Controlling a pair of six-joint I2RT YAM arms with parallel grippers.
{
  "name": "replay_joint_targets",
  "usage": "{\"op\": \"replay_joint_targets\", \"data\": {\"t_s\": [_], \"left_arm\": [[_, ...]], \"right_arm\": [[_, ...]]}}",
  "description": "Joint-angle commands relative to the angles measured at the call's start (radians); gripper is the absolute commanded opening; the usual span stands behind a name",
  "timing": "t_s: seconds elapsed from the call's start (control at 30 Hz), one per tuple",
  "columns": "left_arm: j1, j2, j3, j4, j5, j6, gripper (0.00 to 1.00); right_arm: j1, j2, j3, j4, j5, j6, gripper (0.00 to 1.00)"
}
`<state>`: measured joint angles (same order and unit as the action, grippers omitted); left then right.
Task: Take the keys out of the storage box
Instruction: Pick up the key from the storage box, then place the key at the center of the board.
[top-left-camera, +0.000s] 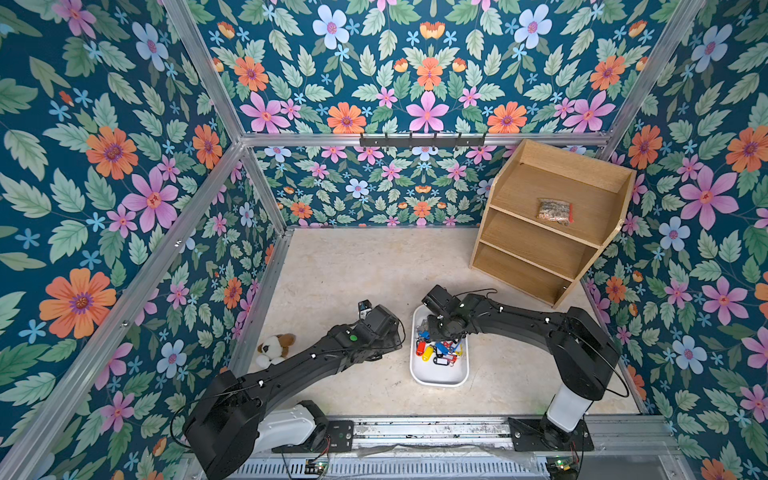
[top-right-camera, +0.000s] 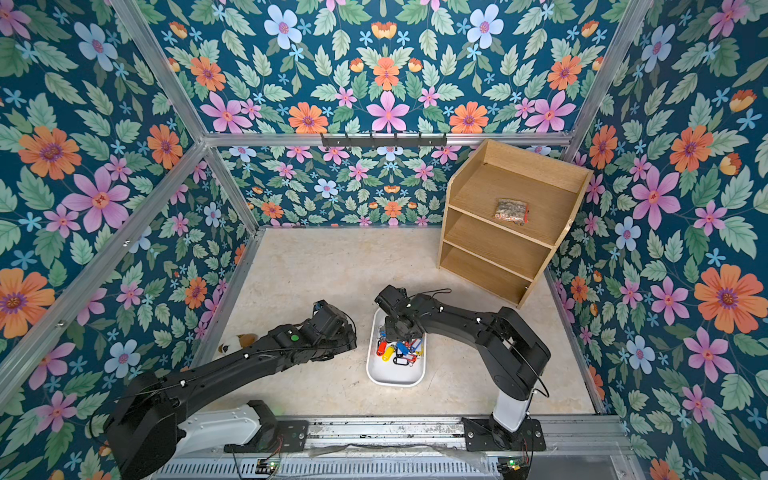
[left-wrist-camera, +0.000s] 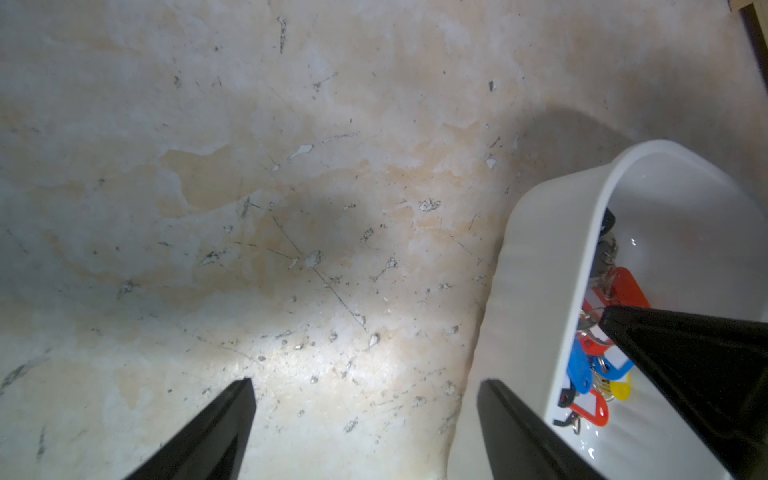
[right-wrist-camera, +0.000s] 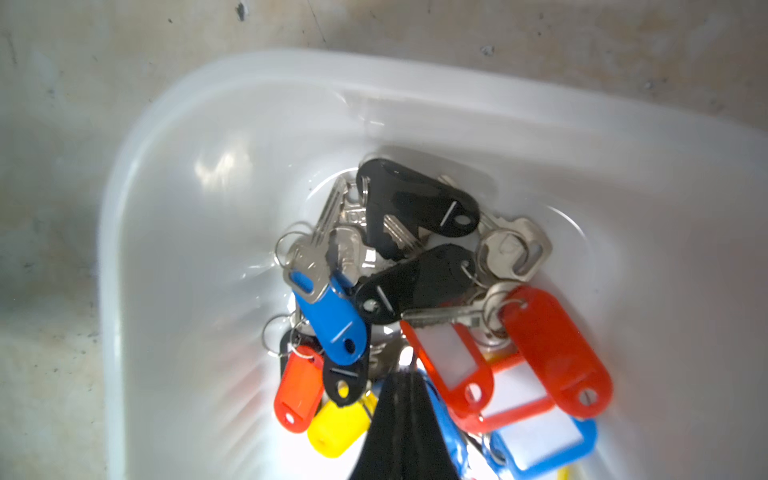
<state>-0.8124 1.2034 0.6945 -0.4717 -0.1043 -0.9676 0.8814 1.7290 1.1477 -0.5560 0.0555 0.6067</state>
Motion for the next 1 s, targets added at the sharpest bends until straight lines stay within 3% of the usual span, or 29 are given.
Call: {"op": "replay_joint_targets", "data": {"t_s": [0.0,0.6,0.97], "left_arm": [[0.001,-0.004,0.000,0.004,-0.008,-0.003,0.90],[0.000,-0.035,-0.009,0.002,-0.007,-0.010,0.89],[-0.002,-0.051,0.050,-0.051,-0.082,0.068,0.86]], "right_arm": [[0.001,-0.039,0.015,-0.037,0.031,0.009,0.00],[-0.014,-0.203,0.008,-0.079,0.047,0.036,0.00],[-0.191,-0.518,-0.147,-0.158,0.077,0.022,0.00]]}}
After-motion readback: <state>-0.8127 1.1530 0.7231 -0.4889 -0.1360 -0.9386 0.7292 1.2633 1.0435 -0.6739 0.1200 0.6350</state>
